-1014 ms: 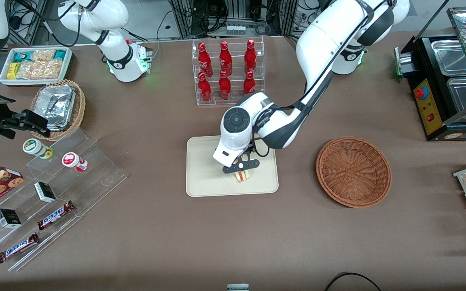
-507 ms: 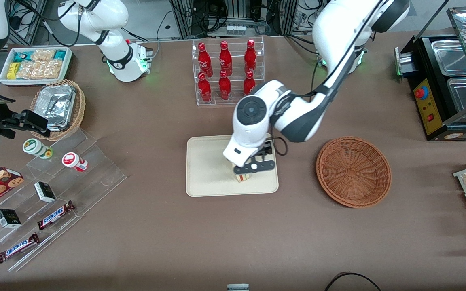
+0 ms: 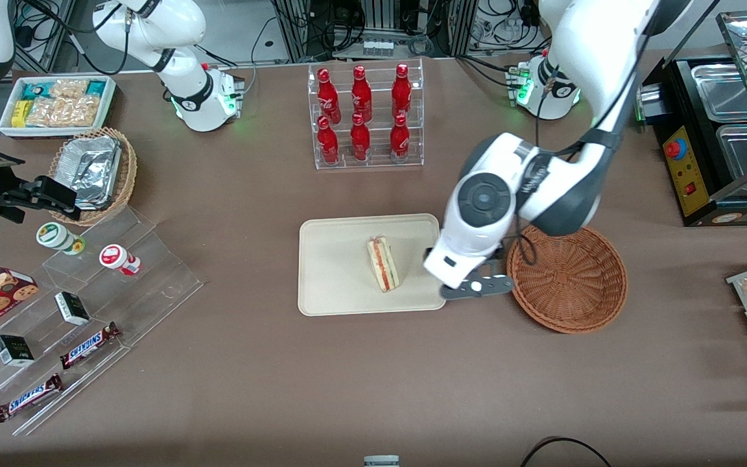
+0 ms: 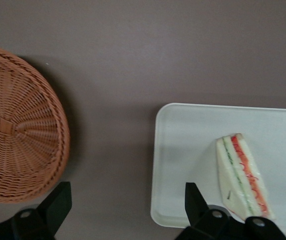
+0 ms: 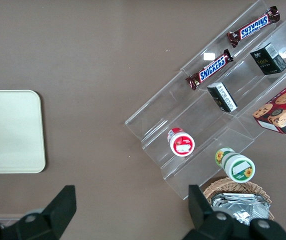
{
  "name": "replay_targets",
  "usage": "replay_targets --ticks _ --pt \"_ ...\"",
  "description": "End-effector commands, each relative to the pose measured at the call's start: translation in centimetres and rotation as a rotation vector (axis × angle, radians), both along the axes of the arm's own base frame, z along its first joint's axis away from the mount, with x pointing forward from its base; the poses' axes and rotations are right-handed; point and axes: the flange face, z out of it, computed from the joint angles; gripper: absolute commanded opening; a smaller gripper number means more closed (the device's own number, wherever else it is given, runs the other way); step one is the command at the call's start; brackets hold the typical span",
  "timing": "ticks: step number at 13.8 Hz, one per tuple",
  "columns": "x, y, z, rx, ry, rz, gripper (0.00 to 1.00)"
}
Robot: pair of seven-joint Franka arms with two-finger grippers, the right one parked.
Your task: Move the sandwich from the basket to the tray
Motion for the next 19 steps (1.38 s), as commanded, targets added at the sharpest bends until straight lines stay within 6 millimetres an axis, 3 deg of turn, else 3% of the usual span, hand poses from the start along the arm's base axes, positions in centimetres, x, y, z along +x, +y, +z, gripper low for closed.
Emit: replay_targets --ticks 1,8,13,17,19 --pt "-0.2 4.0 1.5 0.011 0.02 -0.043 1.0" --pt "-1.0 14.3 5.2 -0.001 0.05 -0.113 1.0" --pt "-2.4 23.0 10.5 -0.035 0.13 -0.174 1.0" --pt "-4.2 26.9 13.9 -0.054 0.16 -0.196 1.0" --pt "-5.4 27.5 15.9 -0.048 0.162 -0.209 1.0"
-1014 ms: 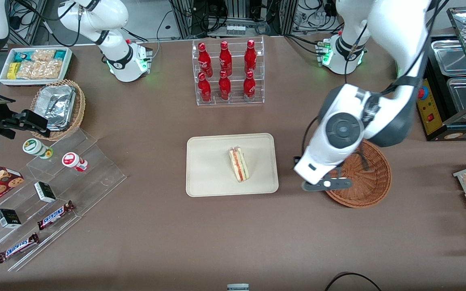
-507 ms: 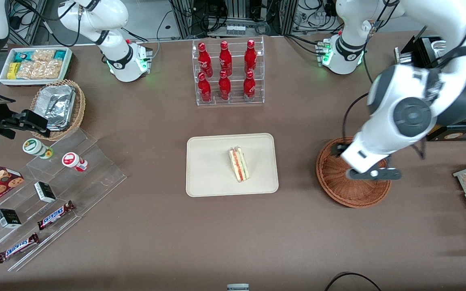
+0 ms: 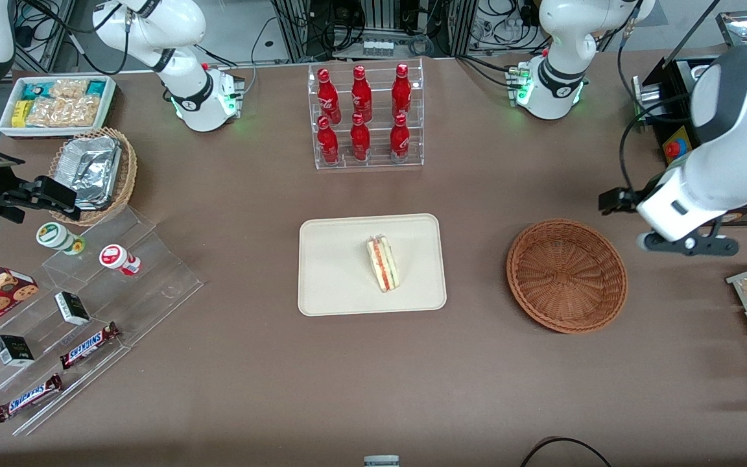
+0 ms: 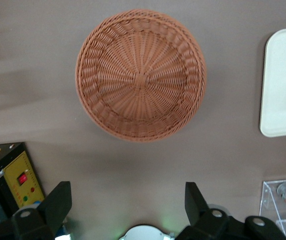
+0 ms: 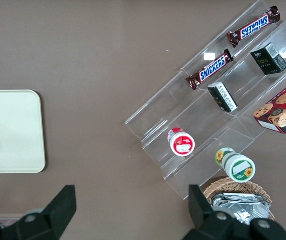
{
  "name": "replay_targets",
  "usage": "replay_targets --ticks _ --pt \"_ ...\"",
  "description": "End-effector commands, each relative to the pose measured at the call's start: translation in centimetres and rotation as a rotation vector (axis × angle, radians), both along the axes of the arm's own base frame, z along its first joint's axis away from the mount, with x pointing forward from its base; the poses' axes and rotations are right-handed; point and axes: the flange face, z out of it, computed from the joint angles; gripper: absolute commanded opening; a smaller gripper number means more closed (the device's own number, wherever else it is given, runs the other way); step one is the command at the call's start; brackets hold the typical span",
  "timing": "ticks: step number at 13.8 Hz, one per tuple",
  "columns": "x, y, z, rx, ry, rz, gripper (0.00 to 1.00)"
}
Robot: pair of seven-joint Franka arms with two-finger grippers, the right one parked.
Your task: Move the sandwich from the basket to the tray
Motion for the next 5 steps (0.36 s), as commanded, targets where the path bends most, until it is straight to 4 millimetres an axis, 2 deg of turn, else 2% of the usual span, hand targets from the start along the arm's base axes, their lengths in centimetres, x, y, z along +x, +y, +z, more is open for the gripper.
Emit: replay_targets --ticks 1,3,5 --pt "-2.4 0.3 2.8 -0.005 -0.005 -0.023 1.0" --pt "-2.9 0.9 4.3 0.0 -0.014 -0.013 1.0" --pt "-2.8 2.1 4.7 0.0 -0.016 0.005 1.0"
